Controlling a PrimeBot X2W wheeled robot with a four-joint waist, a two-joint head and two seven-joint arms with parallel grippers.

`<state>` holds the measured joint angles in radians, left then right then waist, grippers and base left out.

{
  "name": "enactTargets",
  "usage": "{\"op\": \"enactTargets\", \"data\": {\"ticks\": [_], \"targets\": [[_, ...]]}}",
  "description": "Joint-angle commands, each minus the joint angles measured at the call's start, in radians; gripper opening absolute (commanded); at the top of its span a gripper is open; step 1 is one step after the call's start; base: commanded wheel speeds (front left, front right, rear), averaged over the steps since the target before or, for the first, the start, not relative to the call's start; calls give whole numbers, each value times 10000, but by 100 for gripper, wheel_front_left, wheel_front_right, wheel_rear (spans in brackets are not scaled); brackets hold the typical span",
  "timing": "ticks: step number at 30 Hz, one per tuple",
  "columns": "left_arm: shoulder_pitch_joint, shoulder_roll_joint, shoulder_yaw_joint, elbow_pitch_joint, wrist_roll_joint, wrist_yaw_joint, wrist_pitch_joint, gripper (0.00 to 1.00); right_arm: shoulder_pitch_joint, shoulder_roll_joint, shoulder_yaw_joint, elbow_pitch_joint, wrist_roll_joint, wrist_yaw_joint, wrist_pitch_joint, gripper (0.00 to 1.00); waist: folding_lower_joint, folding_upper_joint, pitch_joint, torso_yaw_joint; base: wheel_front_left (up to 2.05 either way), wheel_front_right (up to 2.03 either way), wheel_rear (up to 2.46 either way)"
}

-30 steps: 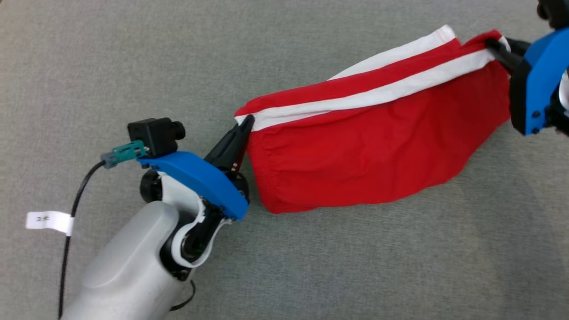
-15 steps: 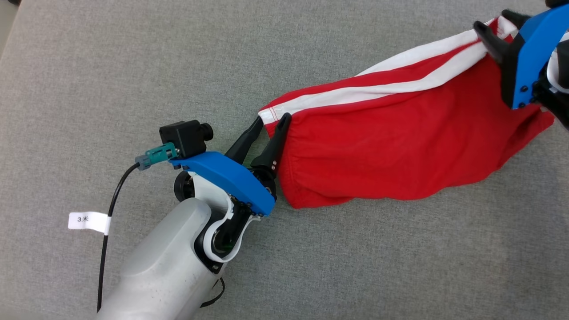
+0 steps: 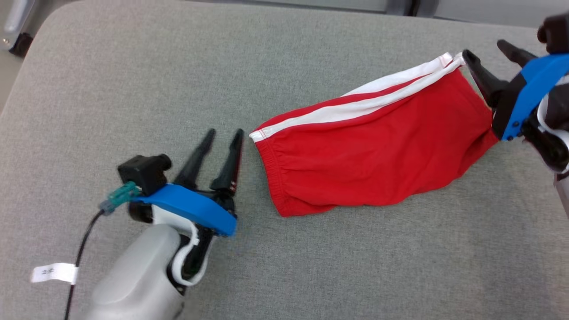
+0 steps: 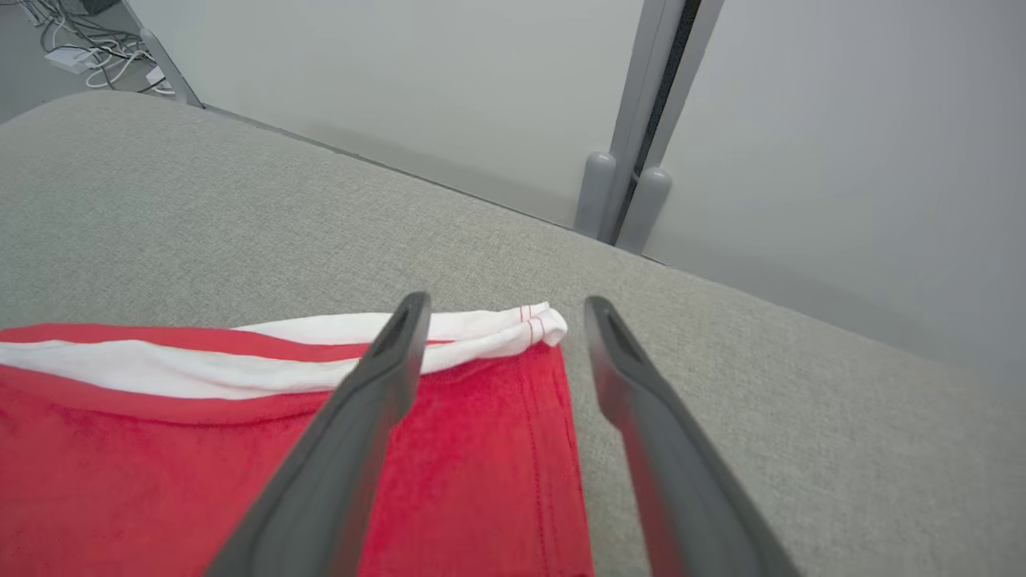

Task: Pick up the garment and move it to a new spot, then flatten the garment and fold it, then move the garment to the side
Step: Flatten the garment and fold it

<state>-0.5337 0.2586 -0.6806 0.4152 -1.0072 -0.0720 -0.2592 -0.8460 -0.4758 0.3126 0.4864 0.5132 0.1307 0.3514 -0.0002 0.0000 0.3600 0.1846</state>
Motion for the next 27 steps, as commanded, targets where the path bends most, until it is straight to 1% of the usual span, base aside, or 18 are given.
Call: {"op": "enactTargets", "data": {"ticks": [1, 3, 7, 10, 12, 15, 19, 23, 25, 27], "targets": [[-11, 154, 299, -53, 558, 98, -57, 100, 226, -21, -68, 52, -25, 1, -129, 100, 2, 0, -143, -111, 0, 0, 0], [227, 43, 1011, -339, 1535, 175, -56, 100, 422, 23, -248, 114, -130, 1, -378, 100, 2, 0, -194, -153, 0, 0, 0], [692, -75, 2343, -786, 3503, 115, -63, 100, 811, 395, -687, 392, -116, 1, -825, 100, 2, 0, -200, -219, 0, 0, 0], [1059, -308, 3160, -1002, 4626, 51, -65, 100, 913, 690, -1174, 780, -263, 1, -1117, 100, 2, 0, -157, -187, 0, 0, 0], [1265, -447, 3674, -1139, 5157, -13, -65, 100, 929, 950, -1401, 1073, -422, 1, -1249, 100, 2, 0, -98, -135, 0, 0, 0], [1463, -678, 4195, -1235, 5629, -182, -66, 100, 817, 1245, -1775, 1560, -549, 1, -1215, 100, 2, 0, 52, 20, 0, 0, 0], [1629, -992, 4666, -1374, 6055, -375, -65, 100, 555, 1449, -2117, 2343, -954, 1, -1005, 100, 2, 0, 255, 286, 0, 0, 0], [1726, -1248, 4870, -1418, 6337, -519, -66, 100, 248, 1438, -2656, 3171, -1809, 1, -1039, 100, 2, 0, 437, 565, 0, 0, 0], [1744, -1322, 4896, -1381, 6424, -538, -68, 100, 150, 1574, -2782, 3549, -2131, 1, -870, 100, 2, 0, 477, 672, 0, 0, 0], [1735, -1401, 4928, -1335, 6472, -573, -68, 100, 131, 1577, -2911, 3940, -2481, 1, -621, 100, 2, 0, 490, 744, 0, 0, 0]]}}
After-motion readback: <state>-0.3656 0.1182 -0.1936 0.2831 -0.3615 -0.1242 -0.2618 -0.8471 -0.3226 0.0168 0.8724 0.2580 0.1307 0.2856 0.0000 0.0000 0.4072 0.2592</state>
